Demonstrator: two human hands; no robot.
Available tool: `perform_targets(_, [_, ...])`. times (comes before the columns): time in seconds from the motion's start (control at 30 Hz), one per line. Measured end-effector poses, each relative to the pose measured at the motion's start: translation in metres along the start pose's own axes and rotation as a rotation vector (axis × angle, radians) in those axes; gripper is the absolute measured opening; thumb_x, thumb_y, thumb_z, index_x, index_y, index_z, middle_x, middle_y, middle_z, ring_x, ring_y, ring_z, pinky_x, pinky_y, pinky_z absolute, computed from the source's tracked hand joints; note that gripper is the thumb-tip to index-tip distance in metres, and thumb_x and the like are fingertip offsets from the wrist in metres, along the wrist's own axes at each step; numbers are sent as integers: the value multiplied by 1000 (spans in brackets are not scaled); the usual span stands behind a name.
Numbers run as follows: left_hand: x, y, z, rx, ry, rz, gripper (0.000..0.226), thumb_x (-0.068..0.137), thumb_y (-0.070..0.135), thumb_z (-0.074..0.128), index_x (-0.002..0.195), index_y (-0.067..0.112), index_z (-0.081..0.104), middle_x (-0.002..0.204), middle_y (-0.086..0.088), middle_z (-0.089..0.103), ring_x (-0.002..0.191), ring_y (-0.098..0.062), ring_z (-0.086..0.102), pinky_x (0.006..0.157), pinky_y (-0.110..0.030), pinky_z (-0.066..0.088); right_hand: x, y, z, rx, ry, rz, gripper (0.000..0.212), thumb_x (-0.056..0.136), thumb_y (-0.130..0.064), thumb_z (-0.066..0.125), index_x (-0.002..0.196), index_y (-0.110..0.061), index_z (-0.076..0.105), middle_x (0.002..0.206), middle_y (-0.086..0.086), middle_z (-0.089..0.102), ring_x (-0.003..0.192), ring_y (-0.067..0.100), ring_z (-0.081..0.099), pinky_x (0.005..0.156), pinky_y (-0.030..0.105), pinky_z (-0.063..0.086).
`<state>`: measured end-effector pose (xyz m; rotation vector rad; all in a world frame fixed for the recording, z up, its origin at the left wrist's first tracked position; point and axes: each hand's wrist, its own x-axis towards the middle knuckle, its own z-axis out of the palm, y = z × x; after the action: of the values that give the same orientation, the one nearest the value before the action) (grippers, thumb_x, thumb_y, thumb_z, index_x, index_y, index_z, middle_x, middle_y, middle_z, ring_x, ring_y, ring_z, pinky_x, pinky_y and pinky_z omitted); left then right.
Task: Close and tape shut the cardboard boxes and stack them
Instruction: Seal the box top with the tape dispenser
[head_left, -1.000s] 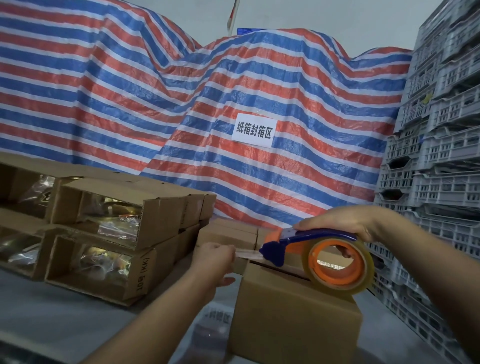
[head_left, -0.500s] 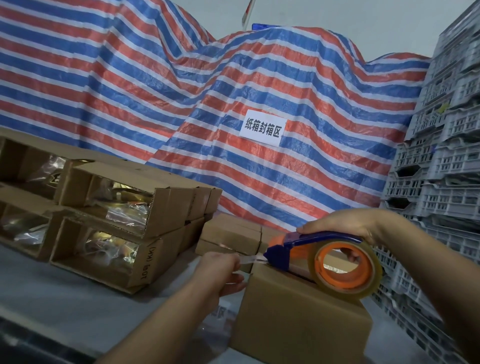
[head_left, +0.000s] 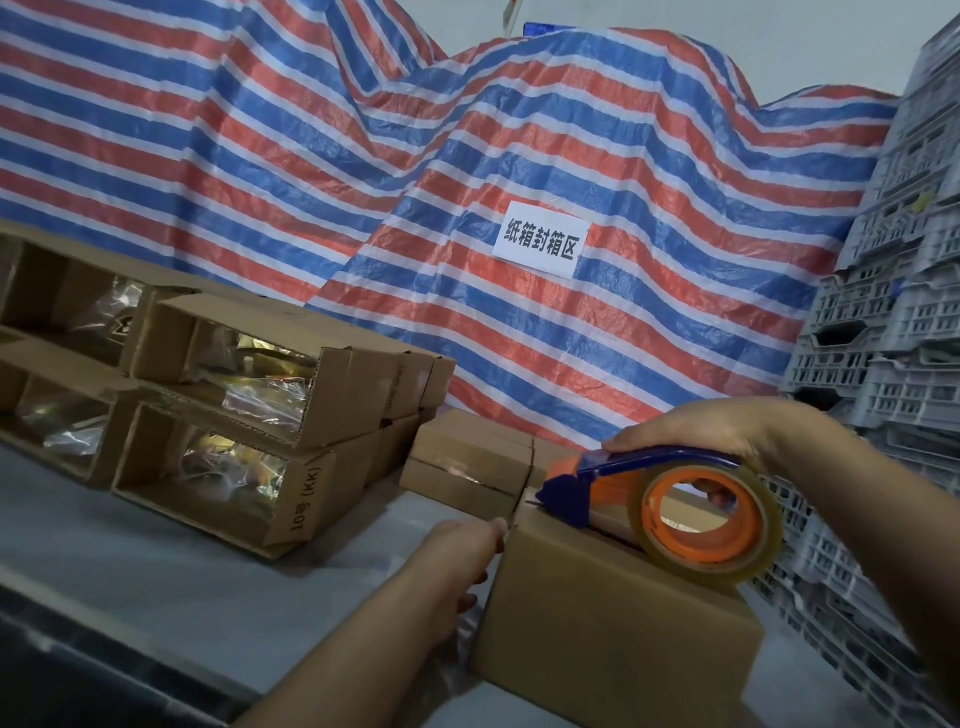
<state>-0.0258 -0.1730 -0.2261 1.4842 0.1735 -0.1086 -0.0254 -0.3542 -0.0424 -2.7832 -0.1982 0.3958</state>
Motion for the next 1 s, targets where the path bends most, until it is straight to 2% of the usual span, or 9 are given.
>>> perform_targets(0.1, [-3,7,3,78,14,-67,39,99,33,51,126,5,52,129,-17,54,115,-26,53,101,-35,45,0,0,1,28,-33,31,31,97,-44,58,113,-18,64,84,0,78,71,10,73,63,20,58])
perform_targets(0.2, [-6,7,5,100,-17,-61,46,102,36,43,132,2,47,133,-19,51,123,-29,49,105,-36,42,3,4,0,-3,16,-3,31,94,-50,59,114,-27,64,109,0,76,106,18,71,92,29,57])
perform_targets(0.27, [-9,5,4,91,-40,-46,44,103,37,41,128,2,50,127,-16,55,117,-27,53,104,-36,42,4,4,0,-2,32,-17,30,90,-52,61,111,-31,64,114,-1,74,111,18,69,98,32,54])
perform_targets(0.4, [-4,4,1,165,-41,-15,33,102,26,43,126,3,51,115,-12,57,103,-21,55,89,-30,45,5,4,0,30,-9,11,36,90,-53,60,114,-27,62,108,2,76,101,17,73,91,29,57])
perform_targets(0.47, [5,10,-1,194,15,42,27,103,23,43,118,4,53,93,-8,52,82,-18,51,76,-26,48,5,4,-1,63,-26,32,37,94,-51,58,118,-23,60,107,6,76,92,17,74,87,28,58])
perform_targets(0.57, [7,26,-2,194,41,156,26,103,31,39,103,10,55,76,-3,45,65,-13,42,56,-25,37,6,3,-1,46,-5,32,32,94,-51,58,116,-26,62,106,2,76,93,13,74,78,22,59])
perform_targets(0.77, [11,26,2,245,-154,173,37,92,54,53,94,18,61,88,-5,57,79,-17,49,64,-25,38,5,4,0,136,-16,70,42,92,-50,61,121,-19,60,115,12,73,106,26,71,89,29,56])
perform_targets(0.9, [9,24,-5,238,-214,195,38,91,56,54,99,19,62,86,-3,53,77,-17,43,61,-24,34,6,4,0,181,-47,68,48,89,-49,64,124,-17,58,102,10,76,80,16,71,74,25,59])
perform_targets(1.0, [10,27,-6,316,-178,218,42,93,52,50,110,17,64,88,-4,54,79,-17,44,63,-26,36,3,3,-3,134,-60,39,46,94,-47,59,128,-15,58,104,9,76,85,15,70,81,27,57])
